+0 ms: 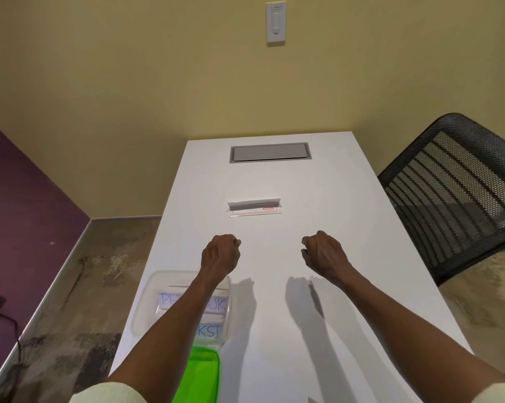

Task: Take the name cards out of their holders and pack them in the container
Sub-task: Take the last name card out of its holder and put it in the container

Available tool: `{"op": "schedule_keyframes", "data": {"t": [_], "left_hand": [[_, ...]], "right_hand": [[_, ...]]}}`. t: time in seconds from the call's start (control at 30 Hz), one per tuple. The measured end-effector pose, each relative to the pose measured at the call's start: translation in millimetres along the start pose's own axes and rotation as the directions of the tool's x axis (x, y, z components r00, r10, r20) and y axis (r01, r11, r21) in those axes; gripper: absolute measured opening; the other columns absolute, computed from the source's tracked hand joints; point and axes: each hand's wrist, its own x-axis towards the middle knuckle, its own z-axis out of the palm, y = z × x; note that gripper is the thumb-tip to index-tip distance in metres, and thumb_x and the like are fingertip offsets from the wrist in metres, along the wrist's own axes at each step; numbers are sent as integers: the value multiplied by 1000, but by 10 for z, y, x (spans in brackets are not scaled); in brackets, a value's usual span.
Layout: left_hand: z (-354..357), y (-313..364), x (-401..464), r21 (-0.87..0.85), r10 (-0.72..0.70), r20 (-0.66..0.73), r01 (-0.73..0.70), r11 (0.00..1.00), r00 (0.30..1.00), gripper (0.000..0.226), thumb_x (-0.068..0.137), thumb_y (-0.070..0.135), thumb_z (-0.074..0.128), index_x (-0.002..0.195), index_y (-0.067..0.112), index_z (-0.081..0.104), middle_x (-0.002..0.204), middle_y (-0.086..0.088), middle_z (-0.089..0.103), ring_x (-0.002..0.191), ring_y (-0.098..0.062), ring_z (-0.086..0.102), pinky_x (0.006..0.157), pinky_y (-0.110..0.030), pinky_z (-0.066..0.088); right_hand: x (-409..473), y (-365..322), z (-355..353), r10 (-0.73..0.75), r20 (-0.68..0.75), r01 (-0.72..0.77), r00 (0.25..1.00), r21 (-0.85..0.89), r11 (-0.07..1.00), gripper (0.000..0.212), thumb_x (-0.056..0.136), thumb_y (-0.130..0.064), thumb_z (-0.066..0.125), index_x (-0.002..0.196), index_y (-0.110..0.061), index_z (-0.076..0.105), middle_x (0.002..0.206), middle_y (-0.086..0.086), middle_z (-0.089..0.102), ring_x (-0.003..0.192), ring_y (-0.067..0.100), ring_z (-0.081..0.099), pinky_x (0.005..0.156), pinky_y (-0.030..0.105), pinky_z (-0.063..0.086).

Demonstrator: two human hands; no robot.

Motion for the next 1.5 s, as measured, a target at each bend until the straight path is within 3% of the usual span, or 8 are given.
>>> {"op": "schedule_keyframes", "data": {"t": [0.2, 0.53, 0.7, 0.83, 1.0, 1.13, 1.33, 1.5], "left_hand": [[148, 45, 164, -26, -27, 8, 27, 999, 1000, 35, 96, 28, 44, 70, 7, 53, 75, -9, 64, 76, -36, 57, 63, -30, 42], [304, 13, 575, -49, -99, 34, 101, 994, 994, 33, 94, 26, 44, 70, 7, 57, 74, -8, 66, 78, -34, 59, 67, -34, 49], [321, -90, 860, -56, -127, 52, 130, 990, 990, 26, 90, 22, 42, 65, 18, 41, 66, 1, 50, 68, -20, 38, 61, -31, 45], [340, -170, 1142, -51, -123, 42, 125, 991, 991, 25, 87, 14, 40, 63, 20, 41, 64, -2, 46, 67, -19, 36, 60, -31, 42], [396, -226, 1496, -101, -199, 11, 199, 975, 980, 28, 87, 12, 37, 69, 7, 59, 72, -11, 62, 67, -23, 47, 62, -35, 47], [472, -280, 1784, -110, -228, 11, 228, 967, 974, 28, 86, 7, 39, 59, 14, 40, 61, 1, 45, 67, -21, 41, 52, -26, 31], [610, -332, 2145, -251, -375, 75, 381, 890, 924, 11, 97, 21, 43, 91, 23, 52, 92, -6, 52, 87, -22, 48, 76, -31, 36], [736, -397, 2404, -351, -483, 106, 487, 800, 869, 29, 96, 25, 45, 96, 6, 66, 104, -24, 65, 104, -39, 61, 79, -36, 46]], "right_hand": [[101, 295, 83, 90, 71, -94, 993, 52, 994, 13, 82, -17, 53, 76, -6, 54, 63, 12, 53, 72, 32, 53, 55, 33, 40], [451, 533, 228, 202, 128, -218, 971, 128, 968, 23, 87, -21, 51, 99, -5, 63, 87, 10, 69, 95, 29, 58, 76, 35, 50], [729, 570, 289, 219, 144, -242, 965, 170, 955, 18, 86, -15, 47, 80, -1, 57, 77, 11, 65, 81, 30, 55, 62, 30, 40], [917, 597, 323, 192, 153, -221, 969, 200, 955, 25, 84, -9, 45, 63, -10, 31, 54, 5, 36, 64, 26, 32, 56, 28, 25], [1158, 662, 488, 189, 151, -222, 970, 244, 944, 26, 82, -4, 43, 59, -12, 32, 56, 8, 42, 62, 25, 31, 55, 29, 24], [1406, 696, 645, 199, 143, -233, 969, 282, 931, 26, 81, -1, 43, 59, -11, 33, 56, 7, 35, 63, 25, 27, 56, 30, 25], [1836, 683, 832, 244, 230, -317, 942, 375, 871, 27, 79, -3, 43, 57, -11, 29, 51, 4, 25, 60, 23, 27, 52, 32, 25], [2192, 671, 960, 302, 276, -402, 913, 468, 787, 25, 79, -3, 47, 57, -6, 35, 57, 12, 32, 60, 23, 29, 55, 31, 29]]}}
